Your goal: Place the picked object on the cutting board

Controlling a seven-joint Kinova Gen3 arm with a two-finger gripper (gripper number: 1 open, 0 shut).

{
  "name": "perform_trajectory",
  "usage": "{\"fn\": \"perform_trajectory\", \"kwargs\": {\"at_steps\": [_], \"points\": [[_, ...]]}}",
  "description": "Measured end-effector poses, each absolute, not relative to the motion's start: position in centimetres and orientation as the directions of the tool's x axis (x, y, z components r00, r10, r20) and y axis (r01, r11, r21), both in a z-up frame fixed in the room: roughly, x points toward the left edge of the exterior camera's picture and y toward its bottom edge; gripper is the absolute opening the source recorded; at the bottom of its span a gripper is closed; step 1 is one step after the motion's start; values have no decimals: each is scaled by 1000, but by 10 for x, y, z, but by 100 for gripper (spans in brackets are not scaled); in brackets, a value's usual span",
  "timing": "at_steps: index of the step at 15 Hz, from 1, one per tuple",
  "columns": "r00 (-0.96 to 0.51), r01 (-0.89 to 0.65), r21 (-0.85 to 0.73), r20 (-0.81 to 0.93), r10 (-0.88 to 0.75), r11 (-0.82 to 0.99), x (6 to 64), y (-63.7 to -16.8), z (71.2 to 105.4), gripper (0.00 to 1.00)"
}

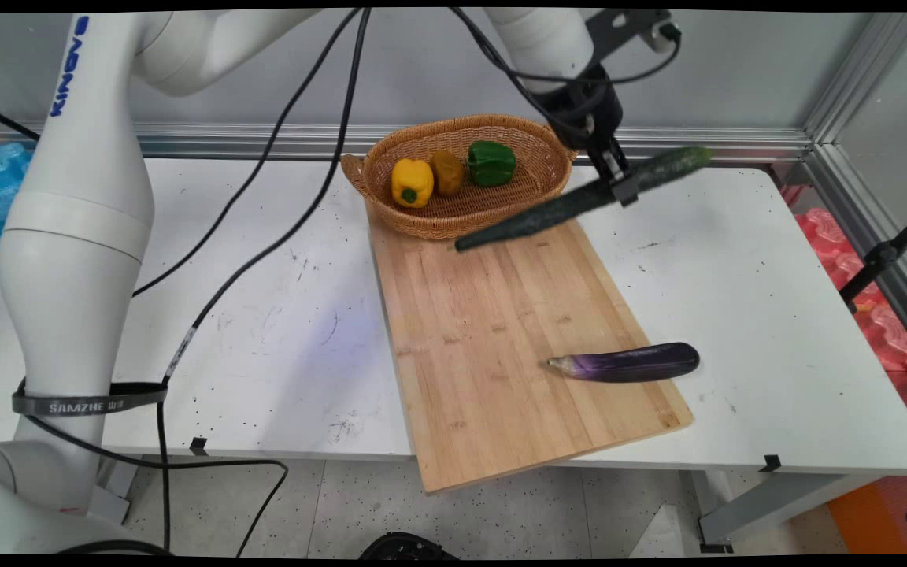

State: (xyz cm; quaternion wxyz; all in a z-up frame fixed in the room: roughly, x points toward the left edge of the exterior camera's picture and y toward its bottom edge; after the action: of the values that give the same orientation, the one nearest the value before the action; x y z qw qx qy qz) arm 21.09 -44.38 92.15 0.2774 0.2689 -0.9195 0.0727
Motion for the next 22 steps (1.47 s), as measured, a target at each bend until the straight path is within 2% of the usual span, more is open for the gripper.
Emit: {"fn": "perform_trajectory", "kwargs": {"at_steps": [11,22], "points": [[-694,-584,80,466,-548,808,196,-376,875,0],[-691,-612,100,414,-592,784,204,-342,833,0]]}}
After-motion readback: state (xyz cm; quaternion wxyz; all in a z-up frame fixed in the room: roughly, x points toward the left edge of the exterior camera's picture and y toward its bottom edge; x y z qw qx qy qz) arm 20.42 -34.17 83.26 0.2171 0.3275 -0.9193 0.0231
